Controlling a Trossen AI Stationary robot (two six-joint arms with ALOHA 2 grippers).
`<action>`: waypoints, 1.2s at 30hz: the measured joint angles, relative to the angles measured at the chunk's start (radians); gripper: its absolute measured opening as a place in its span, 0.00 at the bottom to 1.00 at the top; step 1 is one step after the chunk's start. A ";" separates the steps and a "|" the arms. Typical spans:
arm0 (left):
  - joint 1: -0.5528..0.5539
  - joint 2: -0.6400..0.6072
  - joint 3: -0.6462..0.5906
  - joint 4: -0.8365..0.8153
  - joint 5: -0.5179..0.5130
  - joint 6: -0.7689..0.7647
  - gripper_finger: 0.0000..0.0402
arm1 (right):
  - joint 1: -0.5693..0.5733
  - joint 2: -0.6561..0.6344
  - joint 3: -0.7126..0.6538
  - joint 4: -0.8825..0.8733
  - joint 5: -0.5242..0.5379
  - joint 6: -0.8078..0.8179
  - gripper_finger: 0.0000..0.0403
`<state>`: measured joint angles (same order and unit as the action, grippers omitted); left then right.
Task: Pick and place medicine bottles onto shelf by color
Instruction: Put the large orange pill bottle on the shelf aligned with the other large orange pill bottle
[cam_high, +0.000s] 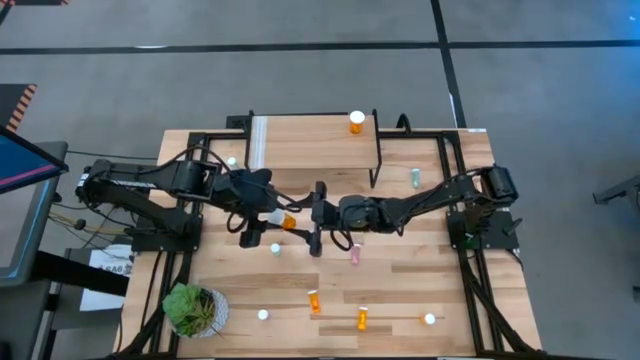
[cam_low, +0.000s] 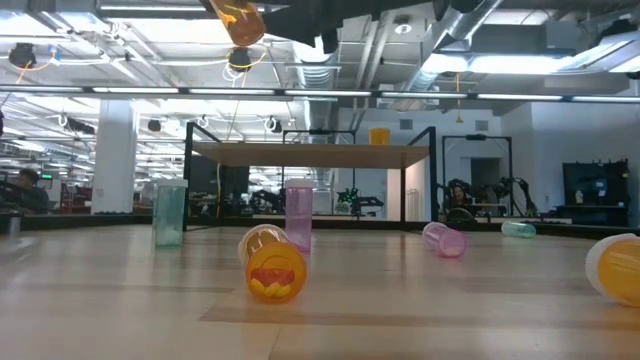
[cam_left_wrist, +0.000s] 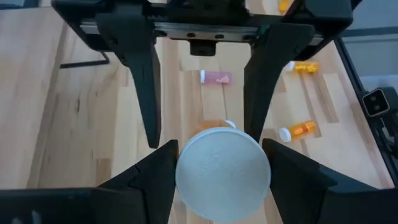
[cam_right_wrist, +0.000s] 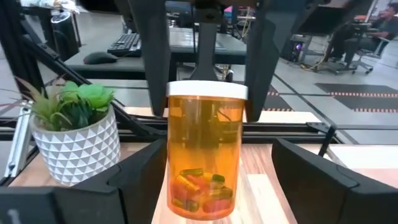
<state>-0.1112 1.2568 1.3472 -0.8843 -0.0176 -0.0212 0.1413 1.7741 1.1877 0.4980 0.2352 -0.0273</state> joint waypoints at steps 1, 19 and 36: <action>0.000 0.000 0.000 0.006 0.001 0.000 0.51 | 0.000 0.000 0.000 0.001 0.005 0.000 0.77; 0.000 0.000 0.000 0.031 -0.018 0.002 0.51 | 0.002 0.000 0.000 0.000 0.024 0.001 0.53; -0.001 -0.004 -0.001 0.030 -0.093 -0.010 0.51 | -0.001 -0.001 0.001 -0.008 0.028 0.009 0.42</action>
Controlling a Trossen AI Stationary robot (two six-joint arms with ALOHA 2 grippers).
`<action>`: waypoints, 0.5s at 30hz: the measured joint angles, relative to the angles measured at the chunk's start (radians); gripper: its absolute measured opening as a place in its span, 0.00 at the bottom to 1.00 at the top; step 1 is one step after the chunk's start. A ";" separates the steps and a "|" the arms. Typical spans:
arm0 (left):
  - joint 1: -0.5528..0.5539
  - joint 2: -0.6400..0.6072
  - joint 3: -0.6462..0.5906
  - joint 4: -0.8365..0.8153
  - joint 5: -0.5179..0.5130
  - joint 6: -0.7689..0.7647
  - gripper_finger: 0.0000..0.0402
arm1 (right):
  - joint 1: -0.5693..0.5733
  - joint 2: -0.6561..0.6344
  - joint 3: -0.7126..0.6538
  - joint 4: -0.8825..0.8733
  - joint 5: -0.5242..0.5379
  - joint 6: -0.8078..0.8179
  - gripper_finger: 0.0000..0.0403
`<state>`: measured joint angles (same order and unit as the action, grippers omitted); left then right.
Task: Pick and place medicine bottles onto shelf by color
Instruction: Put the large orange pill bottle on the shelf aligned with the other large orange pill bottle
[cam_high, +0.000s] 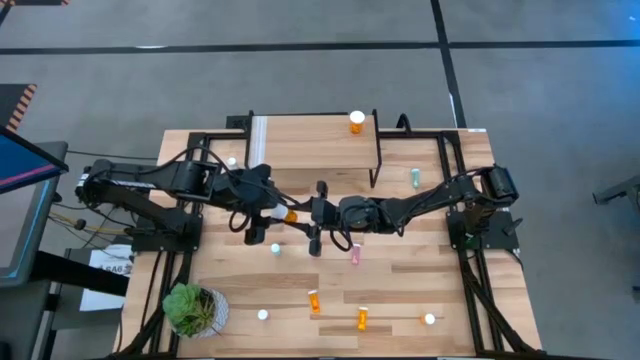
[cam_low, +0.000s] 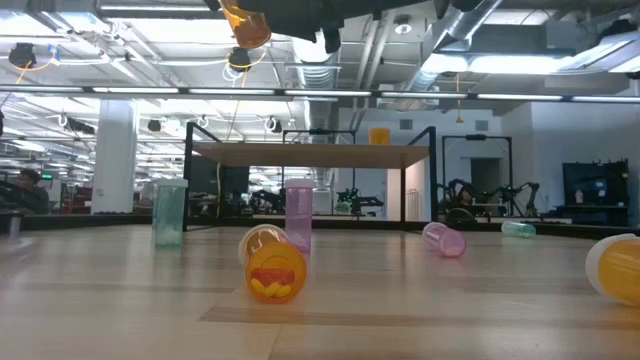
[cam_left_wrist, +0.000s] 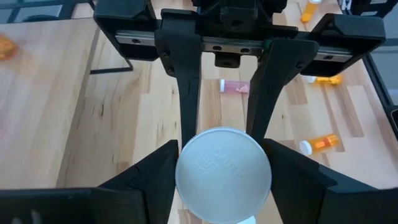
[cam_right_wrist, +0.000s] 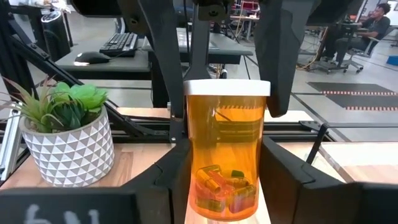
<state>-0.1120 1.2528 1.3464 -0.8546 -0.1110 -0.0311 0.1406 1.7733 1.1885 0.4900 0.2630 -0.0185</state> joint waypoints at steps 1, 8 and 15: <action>0.000 -0.004 0.000 0.000 -0.004 0.000 0.51 | 0.000 0.000 0.000 0.001 0.000 0.007 0.42; 0.000 -0.036 0.000 -0.002 -0.059 0.001 0.55 | -0.010 -0.002 0.000 -0.012 0.006 0.020 0.41; 0.000 -0.039 0.000 0.001 -0.076 0.008 0.69 | -0.013 0.000 -0.002 -0.018 0.005 0.023 0.42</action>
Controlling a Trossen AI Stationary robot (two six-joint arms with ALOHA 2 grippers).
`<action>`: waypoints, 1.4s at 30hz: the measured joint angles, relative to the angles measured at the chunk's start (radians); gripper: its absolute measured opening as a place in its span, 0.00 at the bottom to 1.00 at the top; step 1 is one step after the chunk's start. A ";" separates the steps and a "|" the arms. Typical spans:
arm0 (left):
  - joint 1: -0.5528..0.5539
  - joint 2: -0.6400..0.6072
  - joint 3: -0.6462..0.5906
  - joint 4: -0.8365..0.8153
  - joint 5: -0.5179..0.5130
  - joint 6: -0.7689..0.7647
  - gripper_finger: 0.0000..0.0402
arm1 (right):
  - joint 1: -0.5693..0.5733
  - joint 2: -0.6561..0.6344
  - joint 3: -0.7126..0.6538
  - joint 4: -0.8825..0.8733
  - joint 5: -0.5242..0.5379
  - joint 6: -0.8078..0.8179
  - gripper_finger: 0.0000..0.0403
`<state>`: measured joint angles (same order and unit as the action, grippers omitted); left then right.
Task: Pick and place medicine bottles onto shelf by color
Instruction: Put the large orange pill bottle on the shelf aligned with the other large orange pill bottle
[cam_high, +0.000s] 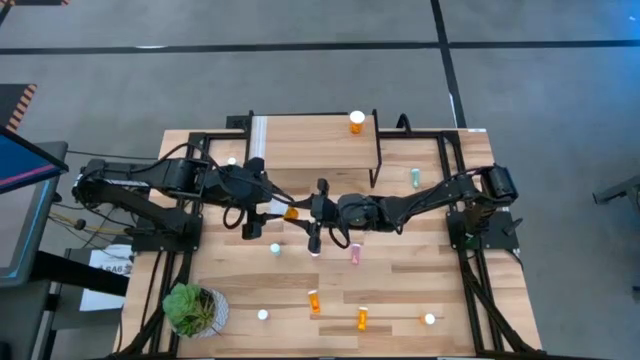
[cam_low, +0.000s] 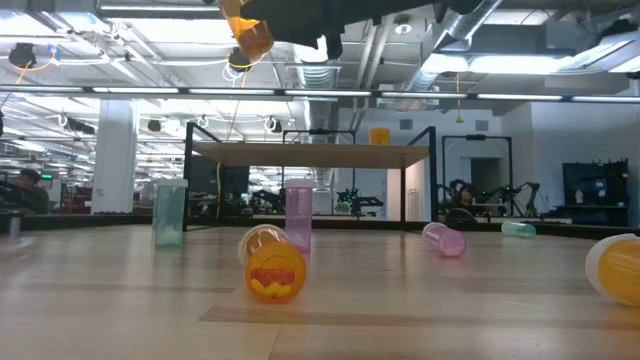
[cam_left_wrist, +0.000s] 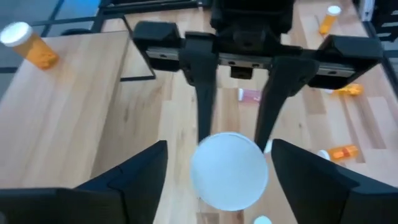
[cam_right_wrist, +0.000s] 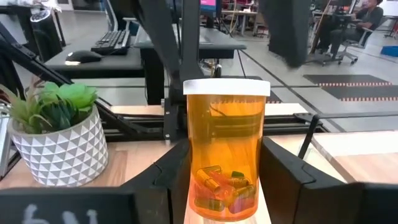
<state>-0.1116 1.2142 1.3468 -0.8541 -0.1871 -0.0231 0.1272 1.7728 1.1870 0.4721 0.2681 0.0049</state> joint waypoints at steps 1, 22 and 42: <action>0.000 0.000 0.000 0.000 -0.012 0.003 0.71 | 0.000 0.000 0.000 -0.003 0.000 -0.001 0.42; -0.042 -0.202 -0.056 0.113 -0.151 0.010 0.74 | -0.022 -0.073 -0.152 0.119 0.404 -0.015 0.43; -0.071 -0.303 -0.390 0.520 -0.186 0.022 0.71 | -0.144 -0.132 -0.582 0.780 0.636 -0.104 0.43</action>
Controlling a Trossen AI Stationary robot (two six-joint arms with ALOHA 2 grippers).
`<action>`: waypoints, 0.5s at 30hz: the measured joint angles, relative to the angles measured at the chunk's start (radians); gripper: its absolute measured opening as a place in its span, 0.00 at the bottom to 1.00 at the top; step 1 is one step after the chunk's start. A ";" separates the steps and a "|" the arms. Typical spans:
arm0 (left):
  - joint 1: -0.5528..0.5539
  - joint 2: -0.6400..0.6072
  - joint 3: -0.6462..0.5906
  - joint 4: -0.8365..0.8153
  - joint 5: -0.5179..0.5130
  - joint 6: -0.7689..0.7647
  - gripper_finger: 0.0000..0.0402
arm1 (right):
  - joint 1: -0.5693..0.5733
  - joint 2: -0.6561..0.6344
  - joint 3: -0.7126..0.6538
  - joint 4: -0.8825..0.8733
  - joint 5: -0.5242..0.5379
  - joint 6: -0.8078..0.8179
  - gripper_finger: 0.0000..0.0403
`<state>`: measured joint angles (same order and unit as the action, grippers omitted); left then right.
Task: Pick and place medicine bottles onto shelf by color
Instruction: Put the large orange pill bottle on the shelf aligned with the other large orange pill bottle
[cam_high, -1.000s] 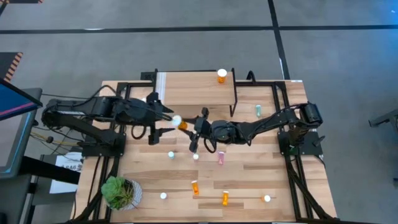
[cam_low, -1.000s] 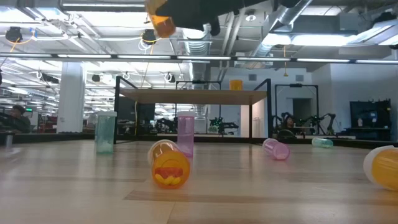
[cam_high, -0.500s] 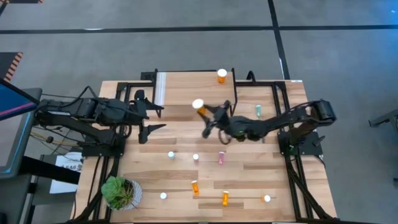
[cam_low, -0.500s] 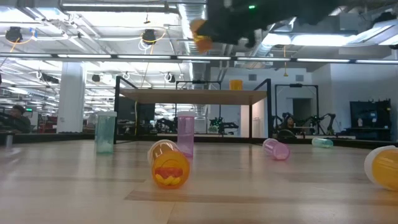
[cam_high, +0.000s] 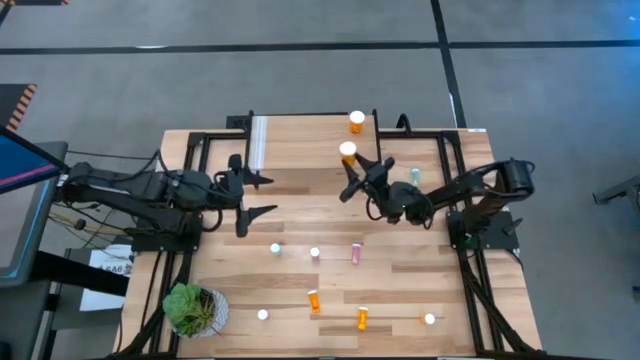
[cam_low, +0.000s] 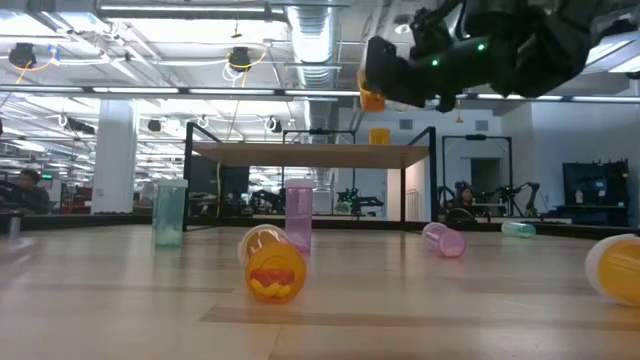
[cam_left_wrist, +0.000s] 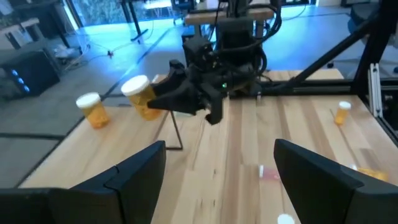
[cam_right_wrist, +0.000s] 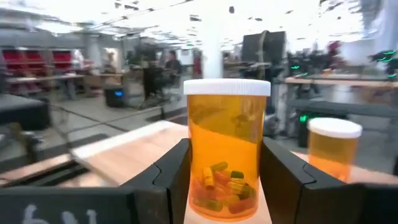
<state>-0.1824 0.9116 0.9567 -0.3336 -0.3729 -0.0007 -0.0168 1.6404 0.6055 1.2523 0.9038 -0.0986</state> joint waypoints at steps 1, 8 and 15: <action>0.000 0.001 -0.002 0.001 0.000 -0.008 0.71 | -0.002 0.010 0.000 0.010 0.034 -0.019 0.43; 0.005 0.018 -0.045 0.064 0.000 -0.020 0.71 | -0.009 0.032 0.008 0.024 0.064 -0.033 0.43; 0.035 0.026 -0.165 0.276 0.035 0.006 0.71 | 0.054 -0.012 0.009 0.114 -0.260 -0.017 0.44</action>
<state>-0.1474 0.9374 0.7922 -0.0581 -0.3377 0.0052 0.0370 1.6281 0.6144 1.3659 0.6439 -0.1153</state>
